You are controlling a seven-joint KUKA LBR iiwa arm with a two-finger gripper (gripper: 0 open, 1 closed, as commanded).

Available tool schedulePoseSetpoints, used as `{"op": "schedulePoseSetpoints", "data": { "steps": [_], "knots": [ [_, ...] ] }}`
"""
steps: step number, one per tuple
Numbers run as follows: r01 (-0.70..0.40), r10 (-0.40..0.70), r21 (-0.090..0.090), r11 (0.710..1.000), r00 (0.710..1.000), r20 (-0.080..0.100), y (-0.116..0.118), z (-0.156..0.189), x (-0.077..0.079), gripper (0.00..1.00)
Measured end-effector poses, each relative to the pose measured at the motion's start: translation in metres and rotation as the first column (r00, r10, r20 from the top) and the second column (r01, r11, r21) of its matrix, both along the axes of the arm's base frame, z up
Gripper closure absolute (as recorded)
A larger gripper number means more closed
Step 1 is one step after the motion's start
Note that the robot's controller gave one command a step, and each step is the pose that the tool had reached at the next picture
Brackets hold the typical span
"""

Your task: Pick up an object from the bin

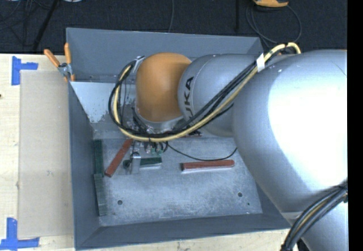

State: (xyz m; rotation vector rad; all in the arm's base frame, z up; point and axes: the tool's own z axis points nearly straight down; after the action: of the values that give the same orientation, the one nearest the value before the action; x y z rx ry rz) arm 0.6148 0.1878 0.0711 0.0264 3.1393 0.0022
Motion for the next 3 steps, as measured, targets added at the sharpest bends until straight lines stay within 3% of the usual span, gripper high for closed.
{"op": "schedulePoseSetpoints", "data": {
  "steps": [1,2,3],
  "knots": [
    [0.003,-0.003,0.003,1.0,1.0,0.01,0.0002,0.0062,0.0038,1.0],
    [0.004,-0.004,0.0,1.0,1.0,0.0,-0.0009,-0.0004,0.0002,0.0],
    [0.006,-0.006,0.0,1.0,1.0,0.005,-0.0015,0.0019,0.0019,1.0]
  ]
}}
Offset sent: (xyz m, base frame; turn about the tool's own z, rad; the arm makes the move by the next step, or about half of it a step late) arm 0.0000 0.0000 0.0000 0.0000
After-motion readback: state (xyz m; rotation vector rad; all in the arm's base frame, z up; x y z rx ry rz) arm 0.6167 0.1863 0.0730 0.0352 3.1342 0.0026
